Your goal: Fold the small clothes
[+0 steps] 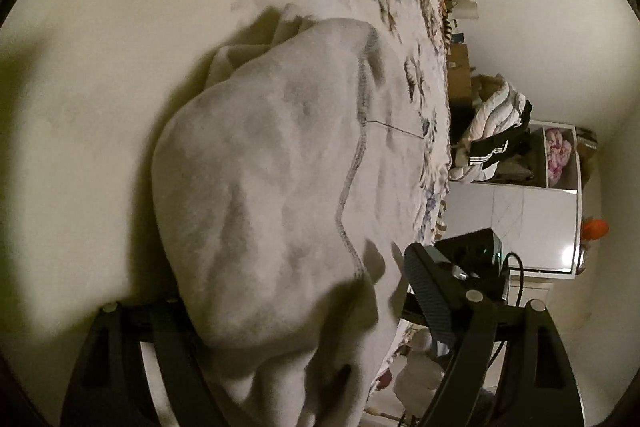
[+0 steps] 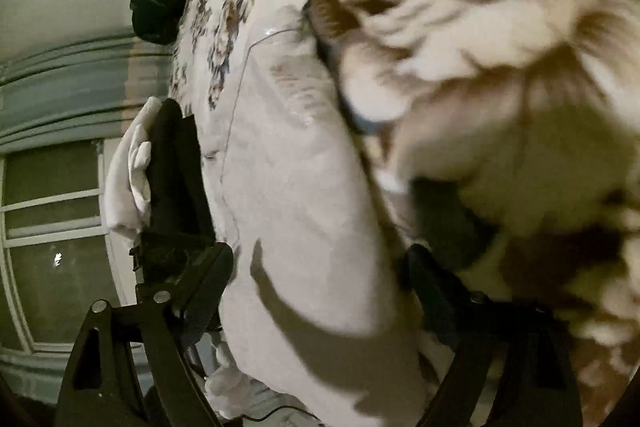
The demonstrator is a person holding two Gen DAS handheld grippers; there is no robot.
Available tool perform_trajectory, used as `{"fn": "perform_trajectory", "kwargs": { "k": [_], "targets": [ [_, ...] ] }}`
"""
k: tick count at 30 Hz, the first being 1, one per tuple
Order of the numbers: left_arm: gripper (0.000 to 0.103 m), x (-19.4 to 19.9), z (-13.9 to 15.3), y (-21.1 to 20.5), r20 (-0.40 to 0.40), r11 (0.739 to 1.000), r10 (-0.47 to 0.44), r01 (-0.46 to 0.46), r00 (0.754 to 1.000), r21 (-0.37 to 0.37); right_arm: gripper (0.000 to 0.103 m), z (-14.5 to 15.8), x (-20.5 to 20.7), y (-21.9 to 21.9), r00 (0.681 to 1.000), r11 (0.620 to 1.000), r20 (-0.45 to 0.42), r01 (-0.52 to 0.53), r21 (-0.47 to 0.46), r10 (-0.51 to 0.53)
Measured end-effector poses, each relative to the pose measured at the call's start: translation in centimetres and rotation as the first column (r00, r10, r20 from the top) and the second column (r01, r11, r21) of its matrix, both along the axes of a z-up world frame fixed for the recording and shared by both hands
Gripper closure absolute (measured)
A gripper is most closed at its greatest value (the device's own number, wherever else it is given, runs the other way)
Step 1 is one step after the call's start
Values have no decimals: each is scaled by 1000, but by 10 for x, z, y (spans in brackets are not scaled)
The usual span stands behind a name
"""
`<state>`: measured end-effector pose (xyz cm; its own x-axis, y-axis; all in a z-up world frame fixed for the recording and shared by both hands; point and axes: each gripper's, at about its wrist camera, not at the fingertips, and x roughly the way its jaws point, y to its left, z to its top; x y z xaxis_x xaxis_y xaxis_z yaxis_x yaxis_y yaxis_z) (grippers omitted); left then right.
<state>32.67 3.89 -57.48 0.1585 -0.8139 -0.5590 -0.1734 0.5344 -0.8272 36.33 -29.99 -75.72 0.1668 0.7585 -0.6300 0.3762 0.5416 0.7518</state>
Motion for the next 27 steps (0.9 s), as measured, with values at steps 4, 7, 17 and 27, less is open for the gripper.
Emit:
{"fn": "perform_trajectory", "kwargs": {
  "k": [4, 7, 17, 27],
  "targets": [
    [73, -11, 6, 1, 54, 999, 2, -5, 999, 48, 63, -1, 3, 14, 999, 998, -12, -35, -45, 34],
    [76, -13, 11, 3, 73, 998, 17, -21, 997, 54, 68, 5, -1, 19, 1000, 1000, -2, -12, -29, 12],
    [80, -14, 57, -4, 137, 995, 60, -70, 989, 66, 71, 52, -7, 17, 998, 998, 44, -48, -32, 49],
    [80, -10, 161, 37, 213, 986, 132, -150, 968, 71, 71, 160, 24, 61, 979, 990, 145, -136, -44, 141]
  ]
}}
